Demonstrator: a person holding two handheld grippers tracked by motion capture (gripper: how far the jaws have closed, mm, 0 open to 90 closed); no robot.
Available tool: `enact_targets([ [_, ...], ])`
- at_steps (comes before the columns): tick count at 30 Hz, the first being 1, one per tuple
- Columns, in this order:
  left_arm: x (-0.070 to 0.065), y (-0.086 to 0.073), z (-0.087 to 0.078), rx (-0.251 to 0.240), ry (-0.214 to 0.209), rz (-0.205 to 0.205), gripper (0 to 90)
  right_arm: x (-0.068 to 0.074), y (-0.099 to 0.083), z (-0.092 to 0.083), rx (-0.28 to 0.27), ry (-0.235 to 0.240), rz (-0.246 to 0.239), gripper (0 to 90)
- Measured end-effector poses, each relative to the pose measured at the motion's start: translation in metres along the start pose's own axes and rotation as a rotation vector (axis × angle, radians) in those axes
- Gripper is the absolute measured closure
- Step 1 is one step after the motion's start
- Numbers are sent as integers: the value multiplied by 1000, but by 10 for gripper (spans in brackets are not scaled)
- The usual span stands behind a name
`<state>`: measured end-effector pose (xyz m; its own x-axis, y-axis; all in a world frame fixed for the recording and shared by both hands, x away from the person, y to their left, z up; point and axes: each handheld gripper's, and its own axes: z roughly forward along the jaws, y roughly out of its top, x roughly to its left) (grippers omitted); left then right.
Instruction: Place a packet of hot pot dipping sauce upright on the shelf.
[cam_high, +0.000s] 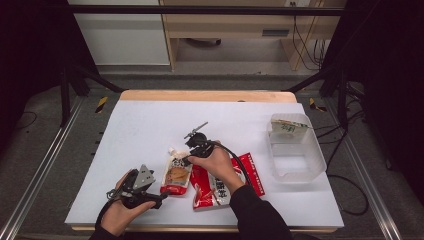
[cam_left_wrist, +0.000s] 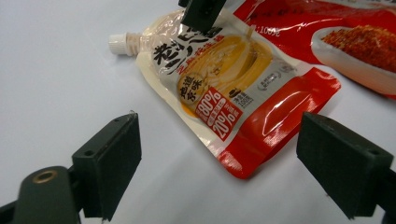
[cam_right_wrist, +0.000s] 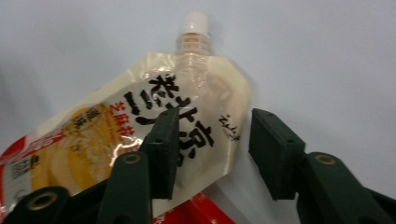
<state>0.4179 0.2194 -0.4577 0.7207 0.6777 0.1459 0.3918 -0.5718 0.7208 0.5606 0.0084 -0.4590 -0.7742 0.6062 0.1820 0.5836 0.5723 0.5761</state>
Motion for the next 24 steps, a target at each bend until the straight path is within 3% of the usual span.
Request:
enact_targets([
  [5, 2, 1, 1, -1, 17, 31, 169, 6, 0, -4, 5, -5, -29, 616],
  [9, 2, -1, 2, 12, 1, 8, 168, 13, 2, -11, -30, 0, -47, 742],
  [10, 3, -1, 1, 13, 16, 22, 169, 15, 3, -13, -37, 12, -57, 756],
  [14, 4, -1, 2, 22, 9, 19, 169, 27, 5, -12, -17, 9, -92, 790],
  [18, 4, -1, 2, 25, 12, 19, 168, 30, 6, -6, 33, -42, -117, 708],
  [24, 3, -2, 4, 28, -8, 5, 163, 27, 8, -3, 36, -15, -85, 584],
])
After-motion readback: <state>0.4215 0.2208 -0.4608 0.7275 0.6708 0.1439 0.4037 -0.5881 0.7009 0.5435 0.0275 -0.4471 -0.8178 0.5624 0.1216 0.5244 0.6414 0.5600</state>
